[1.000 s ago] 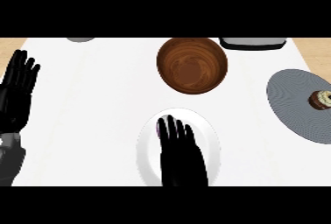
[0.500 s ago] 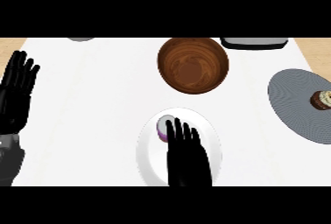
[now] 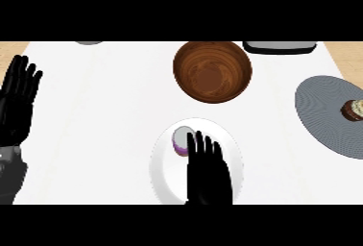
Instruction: Pick the lemon from the plate and place it in the bowl
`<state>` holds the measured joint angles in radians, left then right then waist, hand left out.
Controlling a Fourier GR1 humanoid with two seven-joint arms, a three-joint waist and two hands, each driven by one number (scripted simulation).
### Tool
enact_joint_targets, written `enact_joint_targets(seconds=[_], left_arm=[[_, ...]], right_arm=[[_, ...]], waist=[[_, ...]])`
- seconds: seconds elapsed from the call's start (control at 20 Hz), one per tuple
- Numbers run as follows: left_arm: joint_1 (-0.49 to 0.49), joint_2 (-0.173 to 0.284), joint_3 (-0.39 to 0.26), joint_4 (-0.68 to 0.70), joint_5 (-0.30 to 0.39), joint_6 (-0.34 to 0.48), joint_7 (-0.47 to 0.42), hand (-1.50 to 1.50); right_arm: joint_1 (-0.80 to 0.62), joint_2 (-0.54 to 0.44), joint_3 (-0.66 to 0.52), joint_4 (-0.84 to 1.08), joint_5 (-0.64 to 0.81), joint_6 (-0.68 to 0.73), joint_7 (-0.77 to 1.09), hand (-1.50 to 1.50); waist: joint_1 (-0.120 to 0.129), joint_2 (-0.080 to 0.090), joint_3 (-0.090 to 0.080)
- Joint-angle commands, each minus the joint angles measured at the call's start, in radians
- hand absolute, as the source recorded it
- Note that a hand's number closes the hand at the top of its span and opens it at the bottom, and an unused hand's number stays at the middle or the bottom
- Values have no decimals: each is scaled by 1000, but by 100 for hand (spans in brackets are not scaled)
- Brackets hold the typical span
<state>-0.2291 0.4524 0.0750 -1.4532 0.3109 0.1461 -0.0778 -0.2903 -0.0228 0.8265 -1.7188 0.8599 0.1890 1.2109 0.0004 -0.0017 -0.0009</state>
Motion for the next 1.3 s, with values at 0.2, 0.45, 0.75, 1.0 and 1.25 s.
enact_joint_targets(seconds=[0.2, 0.45, 0.75, 1.0, 1.25], left_arm=[[-2, -17, 12, -46, -20, 4, 34, 0], [17, -9, 19, -79, -24, -16, 53, 0], [-16, -54, 2, -44, -65, 10, 59, 0], [-10, -14, 74, 29, -17, -88, -12, 0], [-22, -60, 26, -37, -74, -6, 79, 0]], right_arm=[[50, 0, -35, 12, 35, 46, 52, -150], [49, 22, -27, 89, 38, 13, 48, -150], [-42, 22, -22, 172, -5, -36, 72, -150], [4, 22, -66, 263, 9, -71, -22, -150], [43, 22, -38, 296, 24, -107, -8, -150]], waist=[[-1, 0, 1], [6, 0, 1], [7, 2, 1], [4, 4, 0], [3, 2, 1]])
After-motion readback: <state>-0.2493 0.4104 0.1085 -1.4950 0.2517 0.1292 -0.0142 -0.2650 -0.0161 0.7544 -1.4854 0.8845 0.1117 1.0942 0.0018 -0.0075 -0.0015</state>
